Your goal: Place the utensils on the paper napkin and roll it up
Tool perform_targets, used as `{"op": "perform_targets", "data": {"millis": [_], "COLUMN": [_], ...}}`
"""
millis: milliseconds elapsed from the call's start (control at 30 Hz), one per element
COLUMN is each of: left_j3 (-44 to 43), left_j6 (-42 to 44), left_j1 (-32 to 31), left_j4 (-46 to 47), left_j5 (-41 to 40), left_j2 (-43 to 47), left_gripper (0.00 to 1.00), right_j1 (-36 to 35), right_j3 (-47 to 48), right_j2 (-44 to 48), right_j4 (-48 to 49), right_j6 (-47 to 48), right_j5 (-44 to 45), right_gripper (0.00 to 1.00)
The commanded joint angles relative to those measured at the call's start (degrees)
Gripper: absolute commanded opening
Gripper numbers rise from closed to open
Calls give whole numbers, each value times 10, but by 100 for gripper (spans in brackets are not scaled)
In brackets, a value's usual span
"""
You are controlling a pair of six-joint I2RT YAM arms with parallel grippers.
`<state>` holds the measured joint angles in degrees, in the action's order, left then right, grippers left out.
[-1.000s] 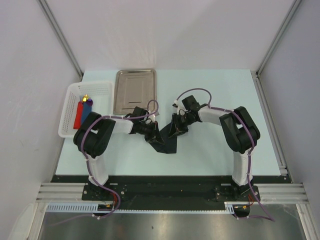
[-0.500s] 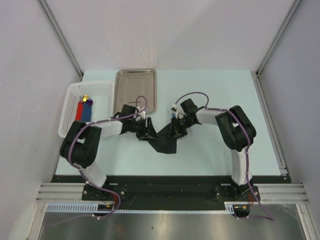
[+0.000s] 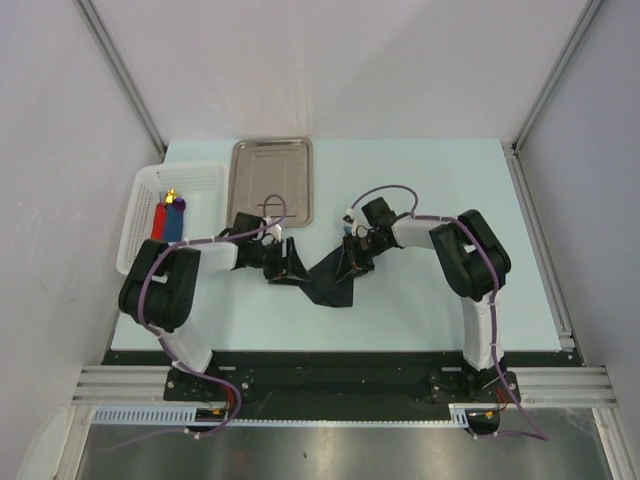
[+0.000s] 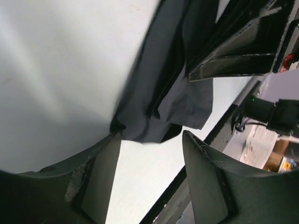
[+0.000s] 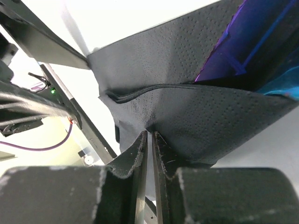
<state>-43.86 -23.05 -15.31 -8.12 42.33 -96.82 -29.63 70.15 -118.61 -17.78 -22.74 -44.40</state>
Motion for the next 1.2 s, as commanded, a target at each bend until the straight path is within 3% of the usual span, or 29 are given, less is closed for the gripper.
{"op": "perform_targets", "data": {"millis": [0, 167, 300, 800, 1033, 1167], "left_j3": [1, 11, 2, -54, -10, 25], "left_j6": [-15, -79, -75, -29, -7, -61], "left_j1": [-38, -52, -52, -51, -19, -7], "left_j4": [59, 165, 215, 232, 145, 174], "left_j5": [13, 42, 33, 125, 153, 163], "left_j2": [-72, -84, -82, -174, -105, -72], "left_gripper": [63, 61, 64, 67, 56, 45], "right_j1": [-7, -3, -2, 0, 0, -1], "right_j3": [-5, -4, -5, -1, 3, 3], "right_j2": [-42, -44, -46, -49, -52, -55], "right_j4": [9, 9, 10, 5, 7, 11], "right_j6": [15, 17, 18, 19, 20, 16], "right_j5": [75, 74, 73, 73, 76, 74], "right_gripper": [14, 14, 14, 14, 13, 14]}}
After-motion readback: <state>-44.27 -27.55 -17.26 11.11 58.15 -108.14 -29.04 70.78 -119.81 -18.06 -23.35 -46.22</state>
